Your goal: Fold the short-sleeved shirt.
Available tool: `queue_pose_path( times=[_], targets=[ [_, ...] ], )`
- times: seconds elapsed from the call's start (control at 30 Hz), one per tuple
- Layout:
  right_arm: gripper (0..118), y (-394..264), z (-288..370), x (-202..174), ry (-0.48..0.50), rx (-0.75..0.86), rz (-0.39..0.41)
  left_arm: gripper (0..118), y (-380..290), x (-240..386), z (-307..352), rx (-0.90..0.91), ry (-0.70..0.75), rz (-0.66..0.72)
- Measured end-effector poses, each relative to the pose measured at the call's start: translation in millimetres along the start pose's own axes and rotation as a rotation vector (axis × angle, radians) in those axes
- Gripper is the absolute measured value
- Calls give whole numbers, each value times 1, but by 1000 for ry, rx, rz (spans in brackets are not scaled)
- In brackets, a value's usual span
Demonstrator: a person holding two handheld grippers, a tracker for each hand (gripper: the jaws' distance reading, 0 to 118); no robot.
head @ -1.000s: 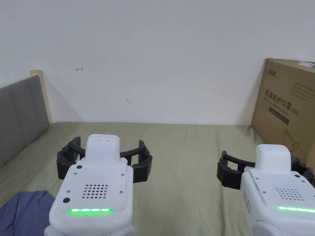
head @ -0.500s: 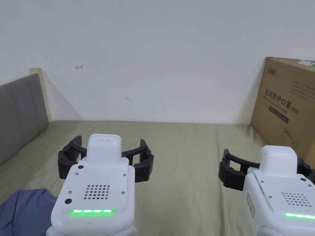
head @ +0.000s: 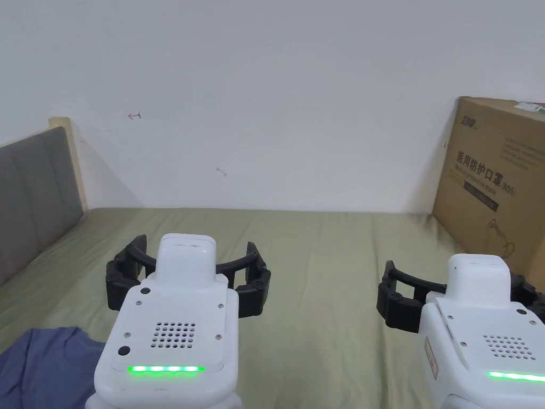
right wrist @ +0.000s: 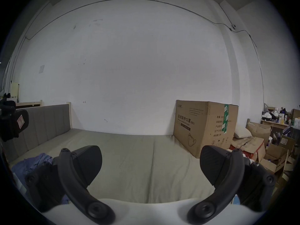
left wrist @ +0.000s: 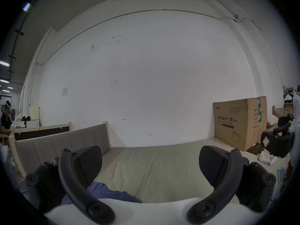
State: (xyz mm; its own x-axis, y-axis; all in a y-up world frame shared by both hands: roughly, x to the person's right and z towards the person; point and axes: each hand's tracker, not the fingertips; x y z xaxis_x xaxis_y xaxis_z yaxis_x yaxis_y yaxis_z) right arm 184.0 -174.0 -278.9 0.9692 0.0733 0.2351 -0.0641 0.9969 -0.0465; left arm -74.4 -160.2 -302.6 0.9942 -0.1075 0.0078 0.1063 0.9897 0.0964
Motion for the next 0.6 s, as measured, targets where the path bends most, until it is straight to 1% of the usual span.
queue_pose_path(
  times=[0.2, 0.43, 0.53, 0.57, 0.6],
  targets=[
    [118, 1, 0, 2, 1, 4, -8, 118, -1, -1, -3, -11, -3, 21],
    [118, 1, -1, 4, 3, -2, -26, 118, -2, 3, -5, -13, -21, -6],
    [118, 1, -2, 3, -2, -4, -19, 118, -2, 5, -6, -9, -32, -20],
    [117, 1, -2, 3, -1, -5, -16, 118, -2, 5, -6, -11, -36, -23],
    [112, 1, -2, 3, 5, -1, -16, 117, -2, 5, -7, -15, -44, -24]
  ],
)
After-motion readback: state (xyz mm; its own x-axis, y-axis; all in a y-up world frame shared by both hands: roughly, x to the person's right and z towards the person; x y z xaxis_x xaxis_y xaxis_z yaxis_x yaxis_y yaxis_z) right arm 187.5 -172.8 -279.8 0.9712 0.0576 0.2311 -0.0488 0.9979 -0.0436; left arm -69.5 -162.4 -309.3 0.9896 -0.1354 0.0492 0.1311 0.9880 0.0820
